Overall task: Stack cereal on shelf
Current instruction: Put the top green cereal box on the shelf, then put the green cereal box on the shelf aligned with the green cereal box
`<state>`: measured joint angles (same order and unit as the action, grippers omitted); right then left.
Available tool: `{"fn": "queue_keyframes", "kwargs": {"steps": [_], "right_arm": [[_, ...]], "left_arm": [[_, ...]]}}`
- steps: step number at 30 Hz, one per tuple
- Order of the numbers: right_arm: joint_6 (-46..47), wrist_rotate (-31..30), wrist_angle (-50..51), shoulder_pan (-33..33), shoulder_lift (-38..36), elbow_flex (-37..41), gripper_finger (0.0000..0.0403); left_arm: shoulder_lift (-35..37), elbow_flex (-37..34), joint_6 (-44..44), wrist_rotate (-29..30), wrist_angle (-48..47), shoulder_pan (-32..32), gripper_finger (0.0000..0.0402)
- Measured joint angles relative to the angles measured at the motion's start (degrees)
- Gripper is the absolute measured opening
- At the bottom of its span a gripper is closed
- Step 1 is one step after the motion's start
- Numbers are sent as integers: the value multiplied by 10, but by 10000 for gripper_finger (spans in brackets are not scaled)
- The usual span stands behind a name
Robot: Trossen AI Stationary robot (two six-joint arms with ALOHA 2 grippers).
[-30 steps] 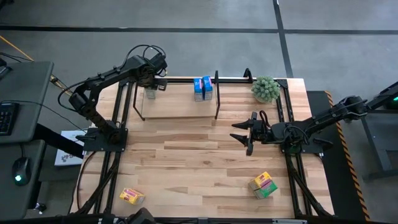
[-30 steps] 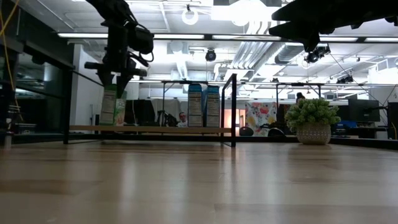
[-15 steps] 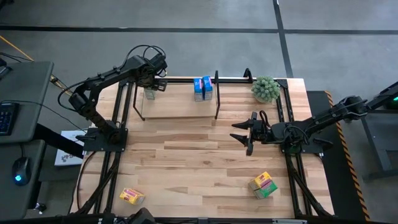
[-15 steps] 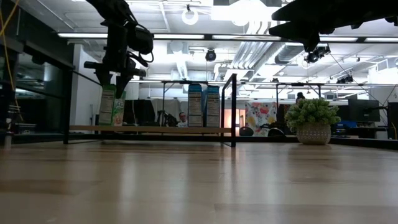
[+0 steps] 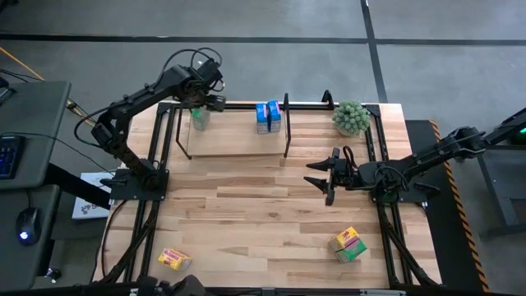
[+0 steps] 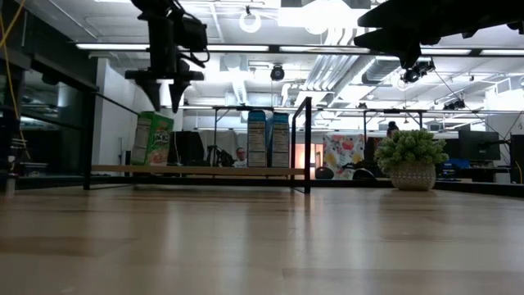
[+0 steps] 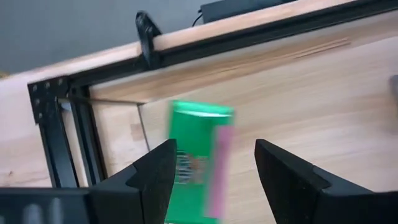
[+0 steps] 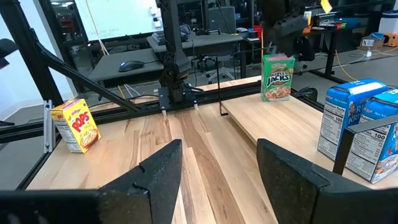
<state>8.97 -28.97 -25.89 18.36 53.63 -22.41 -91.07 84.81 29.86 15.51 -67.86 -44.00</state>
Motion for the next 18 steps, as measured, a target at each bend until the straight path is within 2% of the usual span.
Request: {"fn": "queue_keyframes", "kwargs": {"steps": [9, 15, 18], "right_arm": [[0, 0, 1, 0, 0, 0, 200], [0, 0, 8, 0, 0, 0, 200], [0, 0, 9, 0, 0, 0, 200]], "left_arm": [[0, 43, -11, 0, 0, 6, 208], [15, 44, -50, 1, 7, 11, 207], [41, 35, -82, 4, 39, 25, 207]]}}
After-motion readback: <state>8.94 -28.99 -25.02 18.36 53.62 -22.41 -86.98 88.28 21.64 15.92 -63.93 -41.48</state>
